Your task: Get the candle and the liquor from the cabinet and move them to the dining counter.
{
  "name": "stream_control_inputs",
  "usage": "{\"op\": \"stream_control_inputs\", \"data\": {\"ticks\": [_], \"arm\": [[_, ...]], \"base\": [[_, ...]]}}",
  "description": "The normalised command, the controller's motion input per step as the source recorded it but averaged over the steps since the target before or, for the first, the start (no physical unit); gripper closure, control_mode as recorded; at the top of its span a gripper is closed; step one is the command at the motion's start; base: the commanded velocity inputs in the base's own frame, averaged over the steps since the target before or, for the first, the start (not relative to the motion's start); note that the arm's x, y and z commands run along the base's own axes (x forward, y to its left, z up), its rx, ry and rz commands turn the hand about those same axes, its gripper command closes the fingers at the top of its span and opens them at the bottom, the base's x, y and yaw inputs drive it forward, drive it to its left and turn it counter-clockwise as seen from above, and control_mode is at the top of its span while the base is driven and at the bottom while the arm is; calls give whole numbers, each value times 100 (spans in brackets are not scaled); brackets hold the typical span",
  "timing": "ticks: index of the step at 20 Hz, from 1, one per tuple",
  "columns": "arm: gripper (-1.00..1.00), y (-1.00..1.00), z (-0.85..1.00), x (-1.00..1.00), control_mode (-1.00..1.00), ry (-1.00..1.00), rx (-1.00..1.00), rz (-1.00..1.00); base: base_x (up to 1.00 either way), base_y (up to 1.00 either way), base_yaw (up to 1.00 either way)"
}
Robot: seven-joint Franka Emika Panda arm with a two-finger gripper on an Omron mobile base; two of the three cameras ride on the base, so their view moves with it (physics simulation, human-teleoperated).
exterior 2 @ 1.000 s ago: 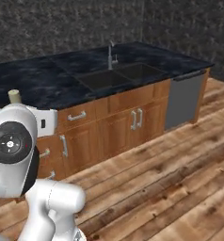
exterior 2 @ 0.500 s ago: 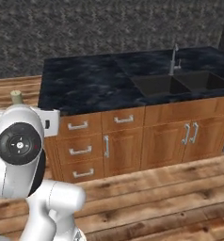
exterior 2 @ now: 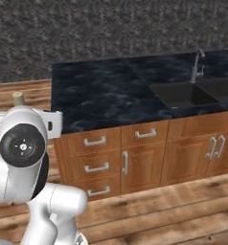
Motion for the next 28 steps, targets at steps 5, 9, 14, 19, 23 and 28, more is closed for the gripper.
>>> {"op": "stream_control_inputs", "data": {"ticks": [5,9,14,19,23,28], "arm": [[100,0,0,0,100,0,0,0],[100,0,0,0,100,0,0,0],[100,0,0,0,100,0,0,0],[100,0,0,0,100,0,0,0],[100,0,0,0,100,0,0,0],[100,0,0,0,100,0,0,0]], "base": [[36,86,0],[26,91,0],[5,94,0],[28,89,-1],[44,77,-11],[49,72,-15]]}}
